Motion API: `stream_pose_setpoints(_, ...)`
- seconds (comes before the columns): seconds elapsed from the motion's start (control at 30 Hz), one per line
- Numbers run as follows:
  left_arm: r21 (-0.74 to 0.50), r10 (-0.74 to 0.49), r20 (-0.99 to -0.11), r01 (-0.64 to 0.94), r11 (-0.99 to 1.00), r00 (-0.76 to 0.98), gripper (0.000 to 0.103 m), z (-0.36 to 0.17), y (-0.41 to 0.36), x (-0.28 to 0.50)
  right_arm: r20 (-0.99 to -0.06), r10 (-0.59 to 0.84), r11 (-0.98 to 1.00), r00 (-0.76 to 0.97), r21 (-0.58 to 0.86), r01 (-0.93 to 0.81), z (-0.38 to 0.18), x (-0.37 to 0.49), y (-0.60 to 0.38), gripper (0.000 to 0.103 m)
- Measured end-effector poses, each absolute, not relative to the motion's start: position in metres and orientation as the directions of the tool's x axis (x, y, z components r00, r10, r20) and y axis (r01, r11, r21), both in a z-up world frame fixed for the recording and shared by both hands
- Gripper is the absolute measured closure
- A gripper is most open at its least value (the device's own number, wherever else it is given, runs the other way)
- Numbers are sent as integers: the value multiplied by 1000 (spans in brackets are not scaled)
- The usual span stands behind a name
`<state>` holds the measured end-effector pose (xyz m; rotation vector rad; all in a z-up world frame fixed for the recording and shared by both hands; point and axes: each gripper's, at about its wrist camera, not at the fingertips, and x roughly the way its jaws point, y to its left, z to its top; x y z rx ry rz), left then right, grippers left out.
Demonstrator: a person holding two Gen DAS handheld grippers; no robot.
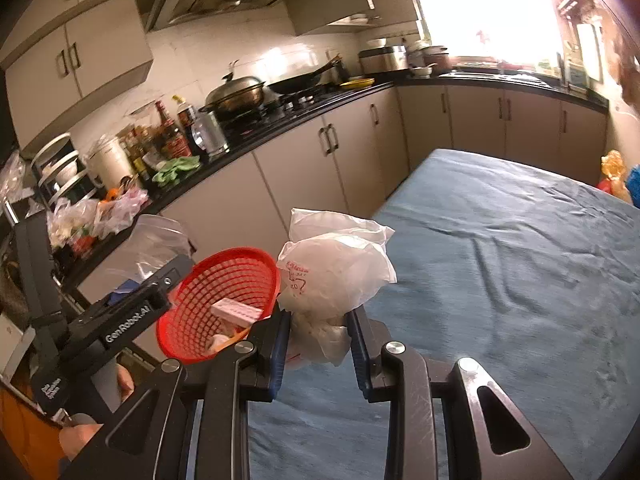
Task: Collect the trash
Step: 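Lower both items into the red basket and open both grippers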
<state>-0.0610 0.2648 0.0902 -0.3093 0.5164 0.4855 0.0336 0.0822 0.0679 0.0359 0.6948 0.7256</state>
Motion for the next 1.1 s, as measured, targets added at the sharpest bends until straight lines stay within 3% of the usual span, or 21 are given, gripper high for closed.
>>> stream_pose_setpoints(0.73, -149, 342, -637, -546, 824, 691, 26, 38, 337, -71, -668, 626, 646, 403, 154, -748, 50, 54, 233, 71)
stream_pose_setpoints(0.8, -157, 324, -643, -534, 831, 694, 23, 35, 339, -71, -686, 627, 630, 369, 168, -758, 46, 59, 243, 62)
stream_pose_setpoints(0.87, -160, 317, -649, -532, 831, 691, 18, 33, 339, -72, -691, 629, 627, 356, 181, -758, 44, 64, 249, 44)
stream_pose_setpoints(1.1, -137, 350, -623, -538, 832, 700, 18, 42, 330, -84, -649, 650, 649, 395, 204, -733, 57, 59, 227, 41)
